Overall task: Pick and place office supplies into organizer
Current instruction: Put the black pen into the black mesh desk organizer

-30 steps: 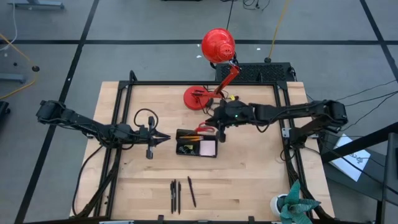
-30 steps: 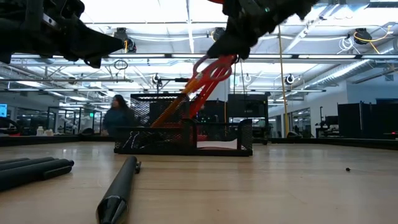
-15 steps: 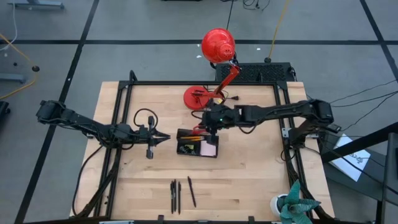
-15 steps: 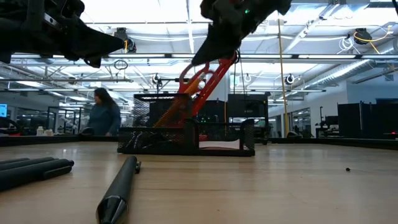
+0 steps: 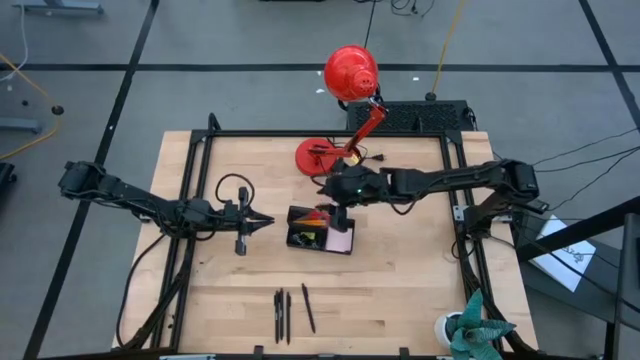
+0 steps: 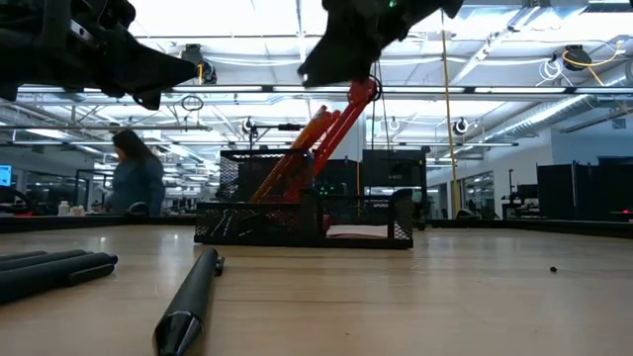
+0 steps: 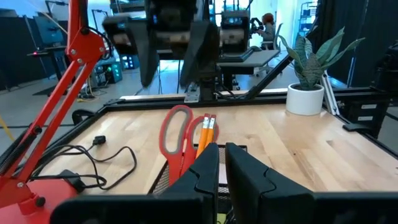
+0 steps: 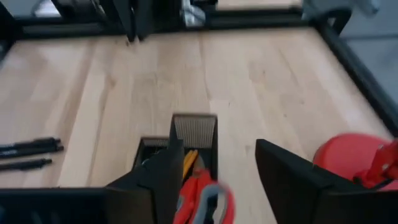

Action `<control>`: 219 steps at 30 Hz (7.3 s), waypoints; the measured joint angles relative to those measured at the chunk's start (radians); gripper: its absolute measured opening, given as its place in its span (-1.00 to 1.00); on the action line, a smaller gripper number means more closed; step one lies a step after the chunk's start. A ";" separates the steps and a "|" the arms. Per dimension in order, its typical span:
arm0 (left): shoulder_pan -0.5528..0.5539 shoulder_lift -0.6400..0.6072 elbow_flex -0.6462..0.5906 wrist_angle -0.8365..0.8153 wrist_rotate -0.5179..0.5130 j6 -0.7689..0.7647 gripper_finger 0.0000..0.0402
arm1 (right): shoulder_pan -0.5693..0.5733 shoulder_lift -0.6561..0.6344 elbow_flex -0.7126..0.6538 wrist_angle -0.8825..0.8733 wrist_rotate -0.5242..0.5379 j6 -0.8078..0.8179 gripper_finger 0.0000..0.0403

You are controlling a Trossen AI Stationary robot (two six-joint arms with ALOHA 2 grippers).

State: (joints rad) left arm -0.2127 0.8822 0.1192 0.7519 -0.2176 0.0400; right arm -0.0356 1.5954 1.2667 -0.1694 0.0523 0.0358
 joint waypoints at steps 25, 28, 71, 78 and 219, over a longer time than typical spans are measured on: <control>0.000 0.000 0.000 -0.106 -0.023 -0.072 -0.82 | 0.390 -0.080 -0.478 0.460 0.172 0.160 -0.99; 0.000 0.000 0.000 -0.105 -0.039 -0.095 -0.82 | 0.391 -0.054 -0.553 0.588 0.094 0.226 -0.99; -0.025 0.000 0.000 -0.195 -0.060 -0.140 -0.82 | 0.357 0.197 -0.504 0.787 -0.003 0.289 -0.85; -0.028 0.000 0.000 -0.197 -0.002 -0.157 -0.82 | 0.395 0.196 -0.480 0.812 -0.002 0.157 -0.66; -0.442 1.146 1.210 -1.625 0.266 -1.620 -0.43 | 0.195 -0.598 -0.768 0.516 0.231 -0.189 -0.98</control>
State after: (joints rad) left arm -0.6548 2.0281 1.3292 -0.8733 0.0482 -1.5797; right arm 0.1589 0.9974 0.4984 0.3462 0.2836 -0.1531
